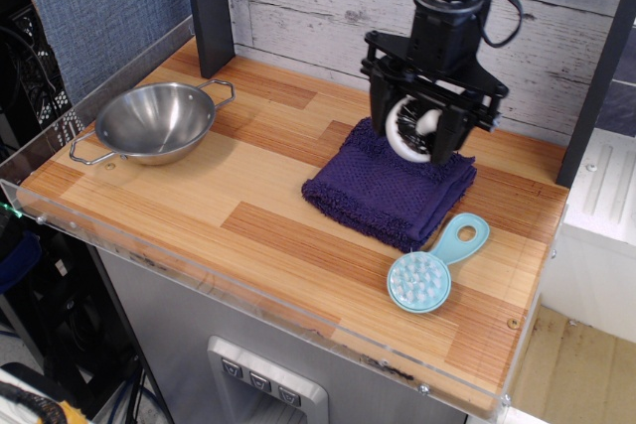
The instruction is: Take the black and white object from the pot and place it on the purple cloth in the table.
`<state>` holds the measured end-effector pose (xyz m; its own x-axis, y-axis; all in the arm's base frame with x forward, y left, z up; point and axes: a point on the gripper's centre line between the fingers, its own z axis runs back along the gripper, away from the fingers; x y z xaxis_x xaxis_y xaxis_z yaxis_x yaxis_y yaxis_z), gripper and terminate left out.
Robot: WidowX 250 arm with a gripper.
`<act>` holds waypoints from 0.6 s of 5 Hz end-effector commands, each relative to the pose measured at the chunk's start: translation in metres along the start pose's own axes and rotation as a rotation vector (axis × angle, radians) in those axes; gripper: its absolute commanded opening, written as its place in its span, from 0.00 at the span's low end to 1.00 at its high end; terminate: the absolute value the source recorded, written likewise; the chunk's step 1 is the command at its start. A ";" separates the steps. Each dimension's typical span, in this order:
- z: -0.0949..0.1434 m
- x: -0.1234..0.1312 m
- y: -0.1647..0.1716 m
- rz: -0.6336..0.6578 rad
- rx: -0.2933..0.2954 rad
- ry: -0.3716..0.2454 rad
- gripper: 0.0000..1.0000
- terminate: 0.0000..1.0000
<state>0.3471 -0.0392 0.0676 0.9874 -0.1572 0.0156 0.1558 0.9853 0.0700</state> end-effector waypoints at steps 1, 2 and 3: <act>-0.011 -0.011 0.006 0.005 0.079 0.000 0.00 0.00; -0.023 -0.012 0.007 0.002 0.095 0.029 0.00 0.00; -0.021 -0.011 0.009 -0.002 0.094 0.033 1.00 0.00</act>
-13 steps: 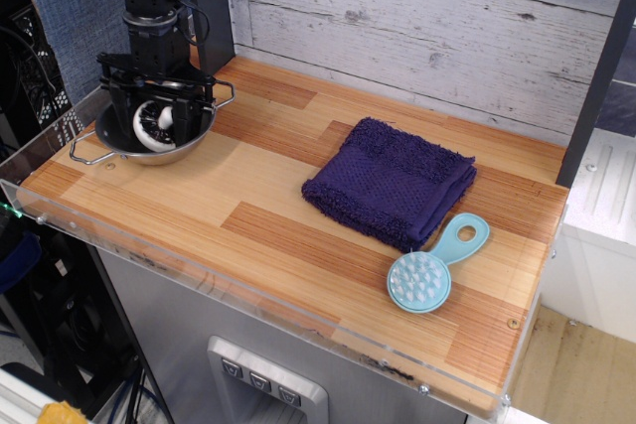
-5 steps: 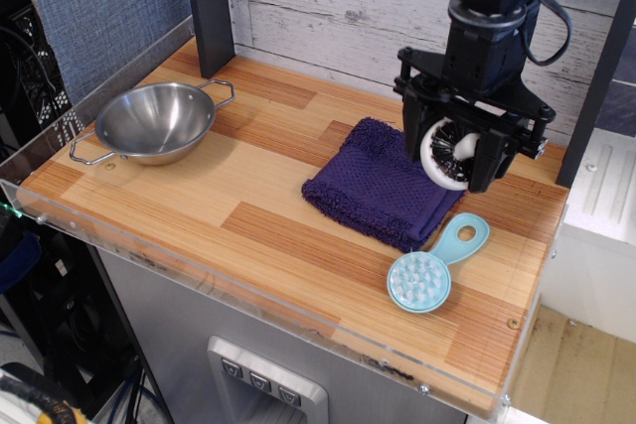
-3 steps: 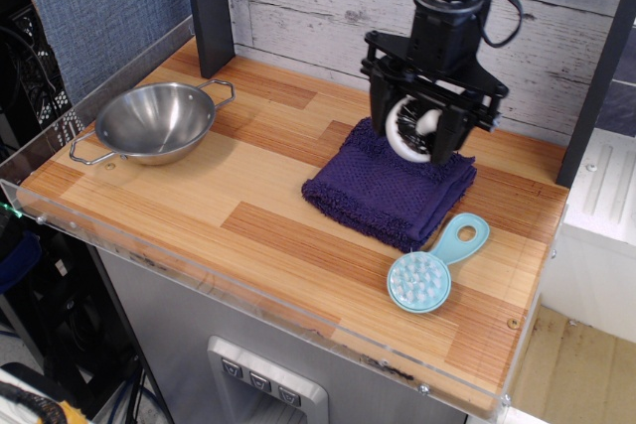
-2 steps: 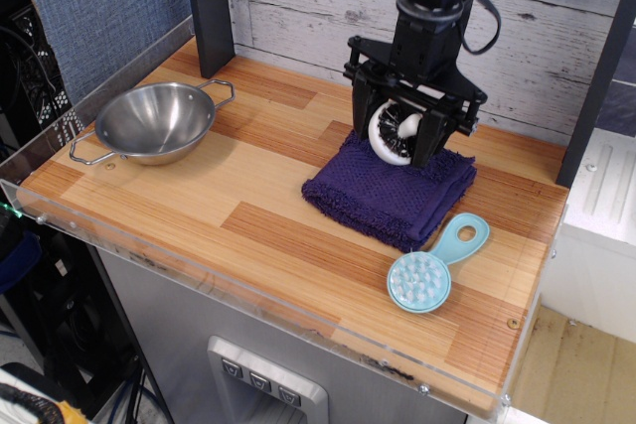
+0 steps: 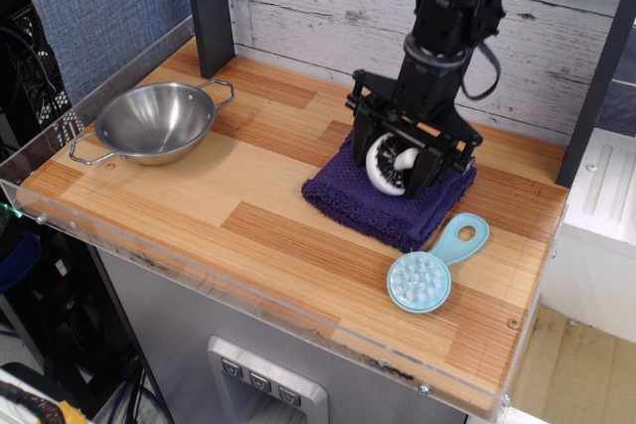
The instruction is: Take the black and white object from the pot and place it on the purple cloth in the table.
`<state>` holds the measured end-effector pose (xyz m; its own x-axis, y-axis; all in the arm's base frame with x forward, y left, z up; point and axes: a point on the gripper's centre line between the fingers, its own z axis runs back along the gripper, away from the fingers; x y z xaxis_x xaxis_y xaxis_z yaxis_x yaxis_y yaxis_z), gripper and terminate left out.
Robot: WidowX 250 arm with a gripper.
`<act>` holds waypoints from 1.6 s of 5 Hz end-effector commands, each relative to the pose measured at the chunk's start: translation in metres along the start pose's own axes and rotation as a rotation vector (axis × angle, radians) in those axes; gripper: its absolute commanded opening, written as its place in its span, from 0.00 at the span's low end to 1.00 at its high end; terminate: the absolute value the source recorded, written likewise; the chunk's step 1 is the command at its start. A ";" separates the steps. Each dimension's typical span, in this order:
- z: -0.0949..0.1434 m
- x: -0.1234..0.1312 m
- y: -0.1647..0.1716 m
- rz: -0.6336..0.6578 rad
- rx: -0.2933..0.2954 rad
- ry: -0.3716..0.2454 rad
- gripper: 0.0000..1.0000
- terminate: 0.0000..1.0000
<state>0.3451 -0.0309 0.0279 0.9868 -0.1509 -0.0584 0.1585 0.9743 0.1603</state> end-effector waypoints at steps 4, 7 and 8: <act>0.078 -0.026 0.030 0.040 -0.099 -0.131 1.00 0.00; 0.127 -0.066 0.052 0.145 -0.163 -0.186 1.00 0.00; 0.133 -0.075 0.055 0.149 -0.164 -0.209 1.00 0.00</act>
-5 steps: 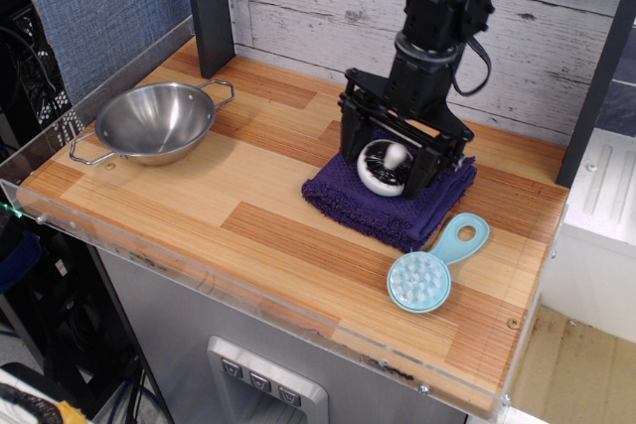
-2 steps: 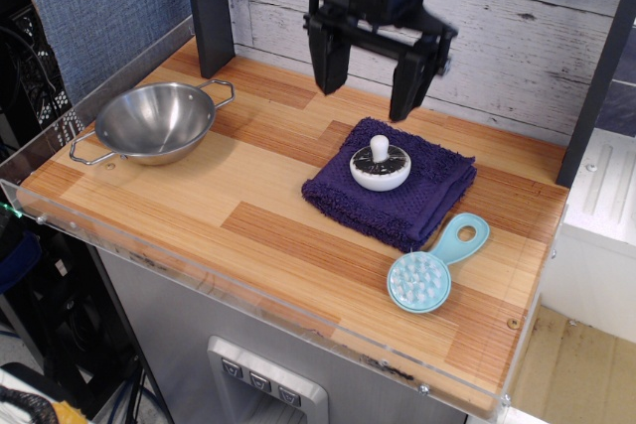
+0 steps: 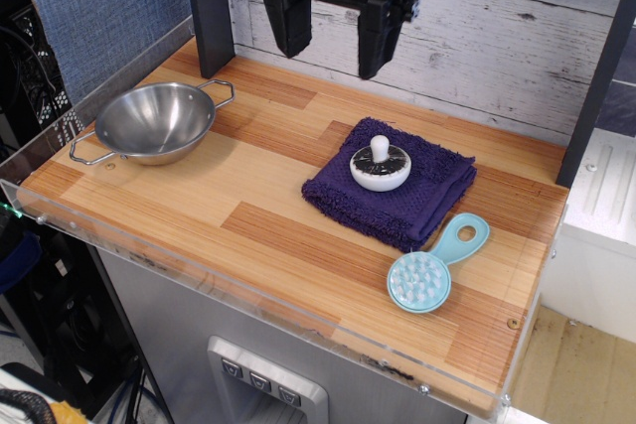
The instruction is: Take the black and white object from the pot and place it on the purple cloth in the table.
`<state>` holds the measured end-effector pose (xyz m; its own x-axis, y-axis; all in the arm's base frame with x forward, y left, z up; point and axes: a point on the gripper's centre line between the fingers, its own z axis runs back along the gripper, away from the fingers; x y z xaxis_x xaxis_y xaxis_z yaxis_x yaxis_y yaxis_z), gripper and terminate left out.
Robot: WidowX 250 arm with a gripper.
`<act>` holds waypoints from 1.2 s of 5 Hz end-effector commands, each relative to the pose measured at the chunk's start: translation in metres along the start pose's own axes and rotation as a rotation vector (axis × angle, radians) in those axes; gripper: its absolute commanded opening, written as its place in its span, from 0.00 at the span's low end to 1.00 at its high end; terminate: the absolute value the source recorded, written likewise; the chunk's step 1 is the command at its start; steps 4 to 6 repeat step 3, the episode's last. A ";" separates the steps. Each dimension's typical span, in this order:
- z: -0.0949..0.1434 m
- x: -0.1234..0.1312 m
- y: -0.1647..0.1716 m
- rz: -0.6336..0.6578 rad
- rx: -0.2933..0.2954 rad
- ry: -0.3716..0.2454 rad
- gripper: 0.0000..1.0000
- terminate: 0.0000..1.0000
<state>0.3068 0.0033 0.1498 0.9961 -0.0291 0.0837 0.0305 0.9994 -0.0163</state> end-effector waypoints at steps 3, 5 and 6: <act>0.026 -0.018 0.010 -0.073 0.031 -0.054 1.00 1.00; 0.026 -0.018 0.010 -0.073 0.031 -0.054 1.00 1.00; 0.026 -0.018 0.010 -0.073 0.031 -0.054 1.00 1.00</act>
